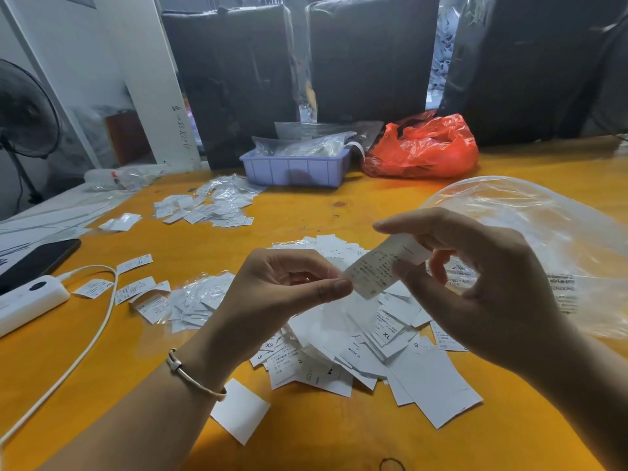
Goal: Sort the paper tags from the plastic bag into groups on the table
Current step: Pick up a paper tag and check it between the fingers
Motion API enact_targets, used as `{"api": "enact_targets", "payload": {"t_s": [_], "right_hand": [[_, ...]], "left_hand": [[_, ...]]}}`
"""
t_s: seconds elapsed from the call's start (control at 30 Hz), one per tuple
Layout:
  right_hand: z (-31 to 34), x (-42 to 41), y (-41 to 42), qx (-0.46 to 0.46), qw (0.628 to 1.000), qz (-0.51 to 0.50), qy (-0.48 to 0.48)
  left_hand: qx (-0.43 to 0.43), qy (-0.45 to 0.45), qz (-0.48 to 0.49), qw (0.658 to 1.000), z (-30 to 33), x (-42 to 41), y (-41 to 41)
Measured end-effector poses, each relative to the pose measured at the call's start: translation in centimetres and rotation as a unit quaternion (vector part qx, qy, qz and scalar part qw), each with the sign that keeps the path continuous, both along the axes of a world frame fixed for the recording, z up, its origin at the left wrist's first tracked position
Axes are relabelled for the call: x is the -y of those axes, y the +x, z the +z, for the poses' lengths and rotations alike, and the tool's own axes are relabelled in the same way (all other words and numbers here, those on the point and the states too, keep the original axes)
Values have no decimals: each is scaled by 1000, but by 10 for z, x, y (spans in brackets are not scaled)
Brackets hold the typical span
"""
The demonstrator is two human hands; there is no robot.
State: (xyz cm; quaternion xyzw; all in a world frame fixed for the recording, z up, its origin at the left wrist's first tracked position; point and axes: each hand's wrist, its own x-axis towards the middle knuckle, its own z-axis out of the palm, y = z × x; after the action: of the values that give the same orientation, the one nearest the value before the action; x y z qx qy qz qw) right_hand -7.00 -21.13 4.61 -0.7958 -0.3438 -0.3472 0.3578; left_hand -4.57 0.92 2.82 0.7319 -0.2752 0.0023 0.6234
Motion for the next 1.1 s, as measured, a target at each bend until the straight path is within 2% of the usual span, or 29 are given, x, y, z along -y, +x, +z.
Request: {"api": "enact_targets", "payload": {"t_s": [0.1,0.17,0.27,0.4,0.53,0.63,0.9,1.1], "right_hand": [[-2,0,3,22,999,-14,-29],[-3,0,6,3,999,-44,-6],[-4,-1,8,-92,995,-28,28],[-10,-12,7,-196,980,42,-7],[-16,-15,9,-212,973,67,58],[-16,-14,10,-228,968,80,64],[-19,-16,10,-246,957,121,94],[-14,-9,11,-250,957,125,83]], "left_hand": [[9,4,8,1000,-2,0,2],[14,3,26,1000,-4,0,4],[12,-7,37,999,-5,0,5],[20,-3,-5,1000,-5,0,4],[23,4,-13,1000,-5,0,4],[18,-2,5,1000,-3,0,3],[44,9,-21,999,-5,1,4],[54,3,-21,998,-4,1,4]]}}
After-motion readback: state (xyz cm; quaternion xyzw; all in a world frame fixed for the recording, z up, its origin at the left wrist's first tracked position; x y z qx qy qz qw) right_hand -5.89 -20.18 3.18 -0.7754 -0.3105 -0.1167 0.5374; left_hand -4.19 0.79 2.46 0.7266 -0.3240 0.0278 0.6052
